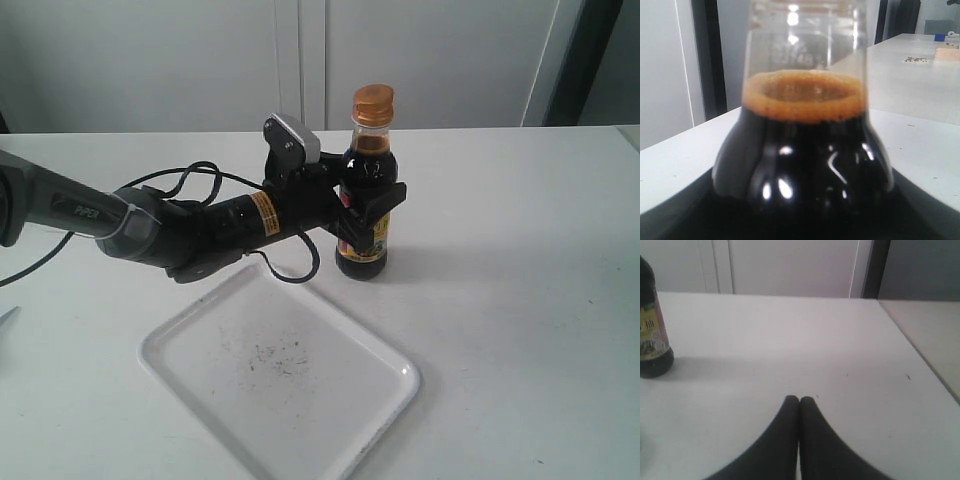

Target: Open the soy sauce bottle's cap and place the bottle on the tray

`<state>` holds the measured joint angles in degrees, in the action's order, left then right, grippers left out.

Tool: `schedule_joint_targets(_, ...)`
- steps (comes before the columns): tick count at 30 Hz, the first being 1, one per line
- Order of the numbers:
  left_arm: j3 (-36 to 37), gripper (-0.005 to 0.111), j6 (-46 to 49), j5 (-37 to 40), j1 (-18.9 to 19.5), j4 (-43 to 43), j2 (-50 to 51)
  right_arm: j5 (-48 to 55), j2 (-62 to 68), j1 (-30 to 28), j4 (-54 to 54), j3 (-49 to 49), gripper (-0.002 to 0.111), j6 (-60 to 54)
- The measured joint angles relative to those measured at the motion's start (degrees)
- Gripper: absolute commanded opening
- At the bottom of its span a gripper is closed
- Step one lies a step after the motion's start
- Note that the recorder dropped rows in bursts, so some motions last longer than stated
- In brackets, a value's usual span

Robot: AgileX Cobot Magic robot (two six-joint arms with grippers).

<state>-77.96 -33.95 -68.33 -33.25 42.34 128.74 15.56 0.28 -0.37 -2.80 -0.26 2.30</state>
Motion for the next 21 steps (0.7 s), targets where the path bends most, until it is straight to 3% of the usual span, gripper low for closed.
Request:
schedule_joint_targets(9, 0.00, 0.000, 0.00, 0.44, 0.00, 0.00, 0.00, -20.38, 0.00, 0.00, 0.00, 0.00, 0.000, 4.26)
schedule_joint_targets(14, 0.00, 0.000, 0.00, 0.55, 0.00, 0.00, 0.00, -27.67, 0.00, 0.00, 0.00, 0.00, 0.000, 11.69)
schedule_joint_targets(21, -0.34, 0.000, 0.00, 1.71, 0.00, 0.10, -0.10, -32.49, 1.91, 0.00, 0.00, -3.39, 0.000, 13.02)
